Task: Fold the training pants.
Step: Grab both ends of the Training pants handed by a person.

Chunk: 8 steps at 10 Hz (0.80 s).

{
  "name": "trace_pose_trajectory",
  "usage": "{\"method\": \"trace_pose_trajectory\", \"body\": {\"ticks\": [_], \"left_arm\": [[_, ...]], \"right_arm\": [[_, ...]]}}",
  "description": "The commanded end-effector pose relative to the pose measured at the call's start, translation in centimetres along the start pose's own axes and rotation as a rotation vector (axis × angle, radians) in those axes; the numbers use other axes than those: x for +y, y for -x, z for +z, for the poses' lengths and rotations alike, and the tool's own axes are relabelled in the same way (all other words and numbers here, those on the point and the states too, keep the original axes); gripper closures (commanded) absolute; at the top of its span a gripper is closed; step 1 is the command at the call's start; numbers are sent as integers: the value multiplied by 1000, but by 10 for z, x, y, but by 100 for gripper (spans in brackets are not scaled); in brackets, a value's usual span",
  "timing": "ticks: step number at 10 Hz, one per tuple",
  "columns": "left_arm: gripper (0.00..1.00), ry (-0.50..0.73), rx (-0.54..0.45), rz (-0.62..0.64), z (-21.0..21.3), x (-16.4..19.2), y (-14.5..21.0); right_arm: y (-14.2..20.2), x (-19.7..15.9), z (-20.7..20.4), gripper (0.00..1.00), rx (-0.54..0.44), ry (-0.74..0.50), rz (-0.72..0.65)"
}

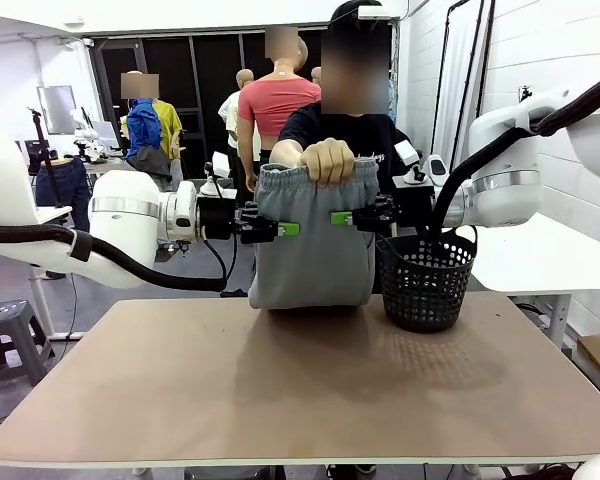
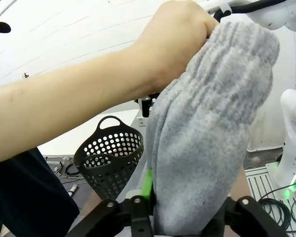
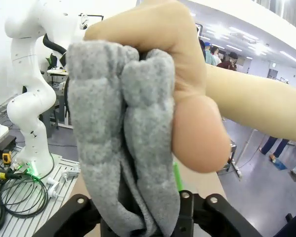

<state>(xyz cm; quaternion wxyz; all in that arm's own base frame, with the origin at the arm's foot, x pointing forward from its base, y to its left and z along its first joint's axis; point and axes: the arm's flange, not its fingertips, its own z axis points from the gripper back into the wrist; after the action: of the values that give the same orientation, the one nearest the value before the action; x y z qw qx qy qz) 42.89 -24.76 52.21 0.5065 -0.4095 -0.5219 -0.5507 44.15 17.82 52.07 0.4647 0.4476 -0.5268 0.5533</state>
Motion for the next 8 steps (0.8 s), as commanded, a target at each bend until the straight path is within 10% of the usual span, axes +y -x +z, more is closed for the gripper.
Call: {"method": "trace_pose_trajectory", "body": {"ticks": [1,8], "left_arm": [[100,-3,-45,20,0,6,-5],[100,69,-77,74,2,9,-2]], "right_arm": [[-4,-7,-4,100,27,7,-14],[-1,-7,-8,100,70,5,-31]]}}
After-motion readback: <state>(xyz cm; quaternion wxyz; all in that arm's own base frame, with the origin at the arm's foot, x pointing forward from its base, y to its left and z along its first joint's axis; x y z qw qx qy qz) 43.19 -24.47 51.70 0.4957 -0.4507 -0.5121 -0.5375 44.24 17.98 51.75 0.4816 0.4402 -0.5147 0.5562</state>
